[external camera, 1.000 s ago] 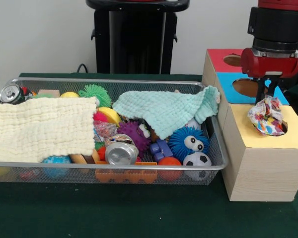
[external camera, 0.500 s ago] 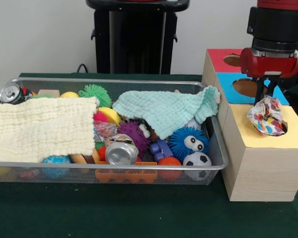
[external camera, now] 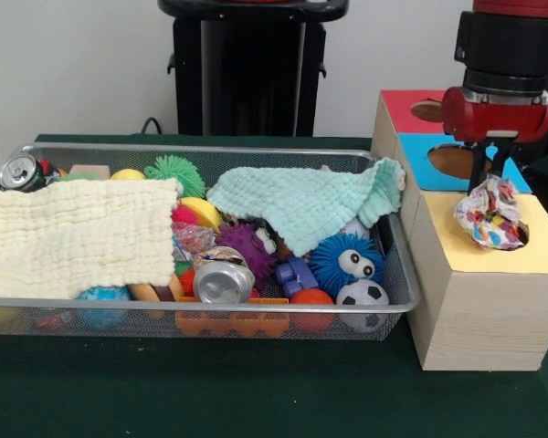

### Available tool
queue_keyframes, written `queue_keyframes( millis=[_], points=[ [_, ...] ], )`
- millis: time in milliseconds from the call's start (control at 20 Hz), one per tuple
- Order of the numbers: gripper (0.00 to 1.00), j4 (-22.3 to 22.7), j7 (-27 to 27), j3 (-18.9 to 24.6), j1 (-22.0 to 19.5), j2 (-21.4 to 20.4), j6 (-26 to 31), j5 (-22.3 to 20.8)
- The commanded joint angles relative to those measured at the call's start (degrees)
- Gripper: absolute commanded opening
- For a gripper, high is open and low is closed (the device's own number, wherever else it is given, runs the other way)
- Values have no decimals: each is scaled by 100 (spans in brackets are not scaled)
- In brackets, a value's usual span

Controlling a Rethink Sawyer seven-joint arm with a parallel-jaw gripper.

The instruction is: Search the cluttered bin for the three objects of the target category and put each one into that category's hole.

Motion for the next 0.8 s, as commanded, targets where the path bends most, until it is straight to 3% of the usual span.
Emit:
queue_keyframes(
  millis=[50,350,800],
  points=[
    [0,14,1075,116,-209,95,772,259],
    [0,-324,1047,35,-149,33,1444,289],
    [0,-421,1115,57,-167,-173,2108,317]
  ],
)
